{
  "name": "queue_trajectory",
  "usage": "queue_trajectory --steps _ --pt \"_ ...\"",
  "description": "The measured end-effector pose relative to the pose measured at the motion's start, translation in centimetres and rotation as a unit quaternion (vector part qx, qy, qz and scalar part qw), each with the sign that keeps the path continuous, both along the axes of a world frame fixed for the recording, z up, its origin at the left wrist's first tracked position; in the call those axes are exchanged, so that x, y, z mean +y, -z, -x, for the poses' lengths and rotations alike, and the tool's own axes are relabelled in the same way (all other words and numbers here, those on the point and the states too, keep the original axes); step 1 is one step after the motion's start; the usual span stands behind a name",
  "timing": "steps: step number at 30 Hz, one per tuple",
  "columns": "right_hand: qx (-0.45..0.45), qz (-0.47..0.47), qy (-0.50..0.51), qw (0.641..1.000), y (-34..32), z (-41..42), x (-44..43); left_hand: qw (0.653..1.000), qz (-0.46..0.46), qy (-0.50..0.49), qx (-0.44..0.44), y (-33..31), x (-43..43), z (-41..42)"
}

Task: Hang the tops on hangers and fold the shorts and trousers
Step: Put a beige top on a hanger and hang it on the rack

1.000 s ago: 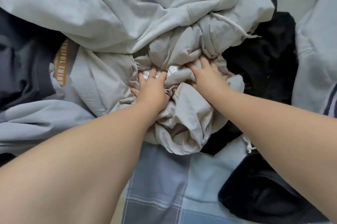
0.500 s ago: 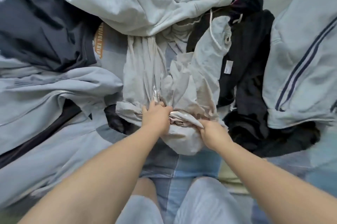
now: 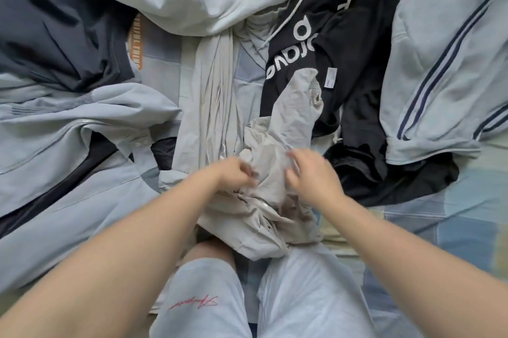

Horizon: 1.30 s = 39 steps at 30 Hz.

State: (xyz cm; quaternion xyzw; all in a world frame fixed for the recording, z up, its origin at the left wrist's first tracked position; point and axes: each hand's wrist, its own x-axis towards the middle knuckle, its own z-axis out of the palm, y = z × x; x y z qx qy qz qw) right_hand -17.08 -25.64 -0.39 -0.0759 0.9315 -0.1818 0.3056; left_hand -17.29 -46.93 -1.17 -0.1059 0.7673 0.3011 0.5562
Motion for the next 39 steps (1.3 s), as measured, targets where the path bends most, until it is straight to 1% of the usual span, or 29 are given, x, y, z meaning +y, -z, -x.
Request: queue_trajectory --steps 1,2,3,4,5,8,9,10,11,13,15,16,18,20,21,23,25,27,29,31,33,36,37,39 --pt "0.049 0.016 -0.001 0.999 0.5 1.5 -0.5 0.995 0.047 -0.005 0.085 0.7 -0.2 1.3" --pt "0.078 0.018 -0.008 0.997 1.1 3.0 -1.1 0.977 0.110 0.008 0.180 1.6 -0.3 2.3" --pt "0.089 0.006 -0.022 0.996 1.8 4.3 -1.9 0.955 0.160 0.023 0.249 2.4 -0.2 3.1" --pt "0.077 -0.016 -0.041 0.996 2.7 5.4 -2.7 0.942 0.187 0.031 0.276 3.3 -0.1 3.7" --pt "0.044 -0.038 -0.058 0.997 3.6 6.1 -3.4 0.943 0.201 0.032 0.264 4.0 -0.1 4.1" --pt "-0.099 -0.064 -0.062 0.991 6.6 6.3 -4.7 0.957 0.243 0.004 0.160 6.3 -0.2 4.1" --pt "-0.129 -0.068 -0.063 0.987 7.3 5.7 -4.9 0.955 0.253 -0.009 0.152 7.0 -0.4 3.7" --pt "-0.139 -0.076 -0.066 0.985 7.9 4.9 -5.0 0.951 0.259 -0.020 0.168 7.6 -0.7 3.2" --pt "-0.129 -0.087 -0.071 0.985 8.3 3.9 -5.1 0.945 0.260 -0.028 0.195 8.0 -1.1 2.8" --pt "-0.083 -0.113 -0.074 0.987 8.6 2.0 -5.1 0.940 0.247 -0.044 0.233 8.4 -1.9 1.7" --pt "-0.069 -0.129 -0.080 0.986 8.4 0.1 -4.8 0.943 0.226 -0.074 0.235 8.0 -2.8 0.5" --pt "-0.075 -0.134 -0.084 0.985 8.1 -0.7 -4.5 0.946 0.210 -0.108 0.223 7.6 -3.2 -0.2" --pt "-0.089 -0.142 -0.087 0.982 7.1 -2.1 -3.6 0.949 0.180 -0.184 0.183 6.7 -4.2 -1.8" --pt "-0.096 -0.143 -0.063 0.983 5.5 -3.3 -2.7 0.950 0.144 -0.244 0.134 5.5 -5.1 -3.7" --pt "-0.095 -0.138 -0.037 0.985 4.5 -4.0 -2.2 0.947 0.116 -0.280 0.107 4.9 -5.5 -4.8" --pt "-0.092 -0.124 0.025 0.988 2.3 -5.1 -1.5 0.928 0.060 -0.364 0.048 3.5 -6.3 -6.8" --pt "-0.088 -0.098 0.087 0.988 0.1 -6.3 -1.0 0.909 0.023 -0.416 -0.004 1.8 -6.8 -8.3" --pt "-0.075 -0.057 0.168 0.981 -2.5 -7.2 -1.1 0.901 -0.001 -0.433 -0.022 -0.3 -6.9 -8.9" --pt "-0.056 0.003 0.259 0.964 -5.5 -7.8 -1.4 0.897 -0.021 -0.442 -0.016 -2.9 -6.9 -8.9" --pt "-0.030 0.053 0.318 0.946 -8.4 -8.1 -1.8 0.885 -0.067 -0.460 -0.017 -5.8 -6.8 -8.5" --pt "0.000 0.078 0.344 0.936 -11.0 -8.3 -2.1 0.853 -0.139 -0.502 -0.039 -8.8 -6.6 -8.0" --pt "0.070 0.080 0.369 0.923 -14.8 -8.2 -2.4 0.774 -0.265 -0.564 -0.109 -12.6 -6.6 -7.0" --pt "0.091 0.088 0.390 0.912 -16.1 -8.2 -2.4 0.758 -0.287 -0.572 -0.128 -13.8 -6.7 -6.6" --pt "0.119 0.105 0.440 0.884 -18.3 -7.9 -2.0 0.748 -0.321 -0.559 -0.157 -15.4 -6.7 -5.8"
